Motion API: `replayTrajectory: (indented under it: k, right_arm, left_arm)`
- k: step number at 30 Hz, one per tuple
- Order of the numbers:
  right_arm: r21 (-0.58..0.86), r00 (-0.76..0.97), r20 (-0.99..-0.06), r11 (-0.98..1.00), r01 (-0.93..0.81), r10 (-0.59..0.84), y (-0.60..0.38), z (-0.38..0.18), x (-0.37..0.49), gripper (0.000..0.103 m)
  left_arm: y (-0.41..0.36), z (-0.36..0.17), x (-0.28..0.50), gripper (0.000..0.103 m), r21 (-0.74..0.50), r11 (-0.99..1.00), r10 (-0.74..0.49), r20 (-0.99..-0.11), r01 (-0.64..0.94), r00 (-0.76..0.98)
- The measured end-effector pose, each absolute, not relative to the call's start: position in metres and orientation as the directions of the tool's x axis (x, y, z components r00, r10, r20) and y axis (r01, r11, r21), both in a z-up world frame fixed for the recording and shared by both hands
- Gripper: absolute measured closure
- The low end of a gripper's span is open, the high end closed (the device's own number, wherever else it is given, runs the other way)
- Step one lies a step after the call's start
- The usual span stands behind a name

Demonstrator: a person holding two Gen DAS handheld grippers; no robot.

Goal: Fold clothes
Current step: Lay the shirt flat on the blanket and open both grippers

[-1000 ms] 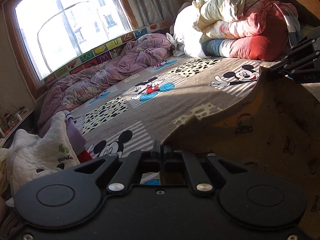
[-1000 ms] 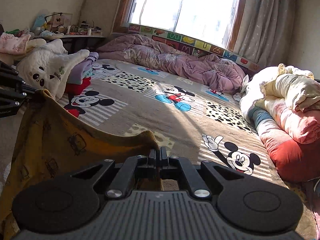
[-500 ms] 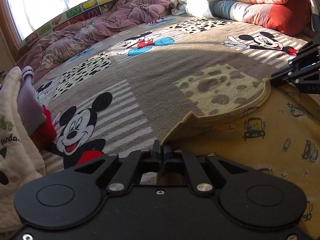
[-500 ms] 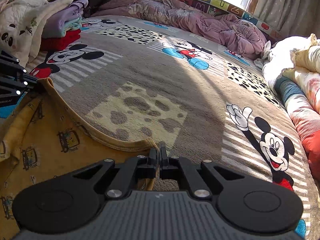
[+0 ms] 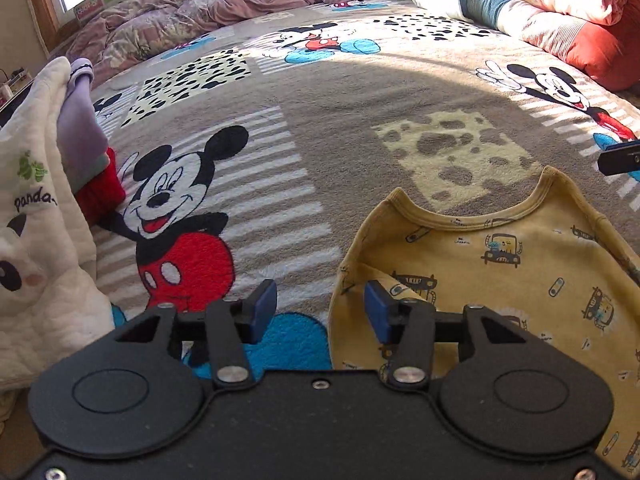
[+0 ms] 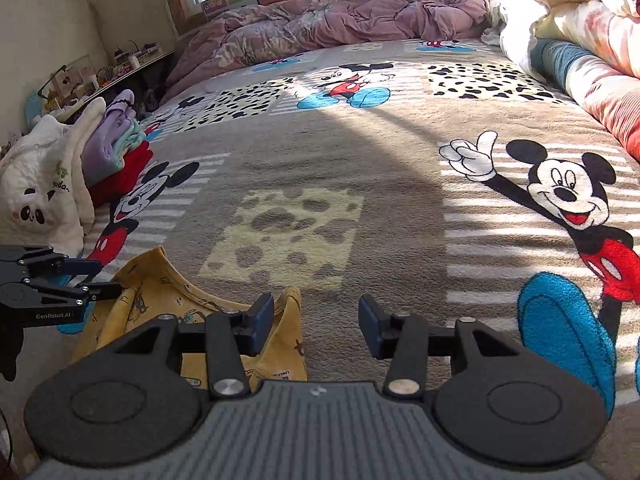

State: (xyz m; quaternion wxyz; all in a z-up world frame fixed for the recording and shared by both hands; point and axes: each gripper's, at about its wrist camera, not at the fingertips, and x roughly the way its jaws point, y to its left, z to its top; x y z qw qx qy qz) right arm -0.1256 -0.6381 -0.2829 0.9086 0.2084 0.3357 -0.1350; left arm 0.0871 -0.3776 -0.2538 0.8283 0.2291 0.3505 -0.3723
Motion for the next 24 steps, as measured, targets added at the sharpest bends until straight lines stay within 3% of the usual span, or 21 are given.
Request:
replayTrajectory:
  k: [6, 13, 18, 24]
  right_arm:
    - [0.38, 0.765, -0.636, 0.819, 0.429, -0.105, -0.609, -0.276, -0.212, 0.055]
    - [0.177, 0.721, -0.676, 0.917, 0.358, -0.151, -0.511, -0.287, -0.285, 0.055]
    - [0.126, 0.699, -0.697, 0.933, 0.337, -0.159, -0.474, -0.294, -0.309, 0.055]
    - [0.013, 0.665, -0.718, 0.951, 0.308, -0.205, -0.447, -0.304, -0.322, 0.055]
  left_arm:
    - [-0.316, -0.236, 0.033, 0.056, -0.053, 0.65, -0.524, -0.754, 0.758, 0.397]
    - [-0.263, -0.222, -0.045, 0.056, -0.037, 0.59, -0.567, -0.73, 0.806, 0.381]
    - [-0.248, -0.23, -0.077, 0.056, -0.036, 0.553, -0.563, -0.752, 0.832, 0.342]
    - [-0.241, -0.25, -0.081, 0.056, -0.147, 0.597, -0.53, -0.811, 0.789, 0.249]
